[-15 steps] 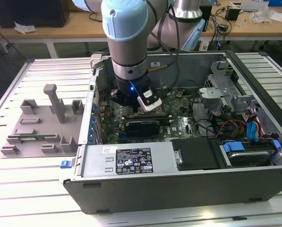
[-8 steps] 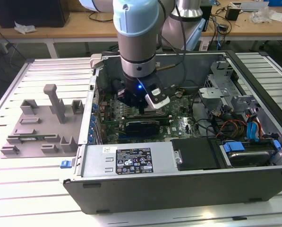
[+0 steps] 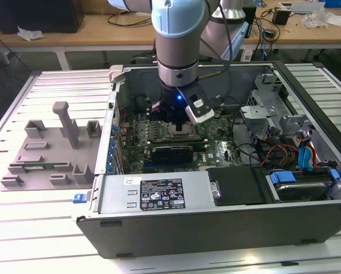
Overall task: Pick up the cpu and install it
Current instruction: 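Install the second cpu locking lever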
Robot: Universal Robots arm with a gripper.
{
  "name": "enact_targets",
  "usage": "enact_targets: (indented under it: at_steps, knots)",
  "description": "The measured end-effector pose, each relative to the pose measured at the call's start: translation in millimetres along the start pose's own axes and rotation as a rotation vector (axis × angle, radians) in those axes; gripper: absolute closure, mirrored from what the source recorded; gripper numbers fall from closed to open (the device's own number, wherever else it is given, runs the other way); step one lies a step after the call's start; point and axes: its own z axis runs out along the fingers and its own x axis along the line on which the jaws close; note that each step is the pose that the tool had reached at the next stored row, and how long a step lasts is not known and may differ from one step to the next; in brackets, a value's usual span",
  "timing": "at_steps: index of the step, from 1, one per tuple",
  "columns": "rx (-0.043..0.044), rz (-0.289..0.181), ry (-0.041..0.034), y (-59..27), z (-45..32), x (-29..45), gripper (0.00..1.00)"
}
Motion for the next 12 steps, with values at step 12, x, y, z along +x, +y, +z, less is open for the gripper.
enact_targets:
  at_steps: [12]
  knots:
    - [0.0012,0.000,0.0000,14.1,0.0,-4.6,0.89]
